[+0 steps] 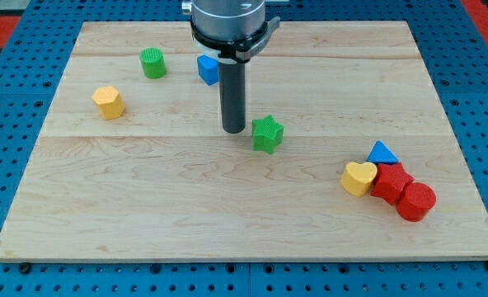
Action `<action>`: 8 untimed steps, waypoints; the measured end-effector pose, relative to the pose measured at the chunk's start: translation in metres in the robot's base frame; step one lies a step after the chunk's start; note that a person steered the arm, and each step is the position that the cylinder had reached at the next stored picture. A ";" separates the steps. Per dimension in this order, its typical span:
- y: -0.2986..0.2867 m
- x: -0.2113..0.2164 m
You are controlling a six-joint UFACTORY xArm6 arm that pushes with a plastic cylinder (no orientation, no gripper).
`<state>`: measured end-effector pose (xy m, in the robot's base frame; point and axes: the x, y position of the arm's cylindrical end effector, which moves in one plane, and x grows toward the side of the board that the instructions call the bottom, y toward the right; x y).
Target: Push green star to the yellow heart
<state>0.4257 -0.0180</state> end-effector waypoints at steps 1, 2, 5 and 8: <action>0.049 -0.002; 0.055 0.015; 0.065 0.034; 0.084 0.071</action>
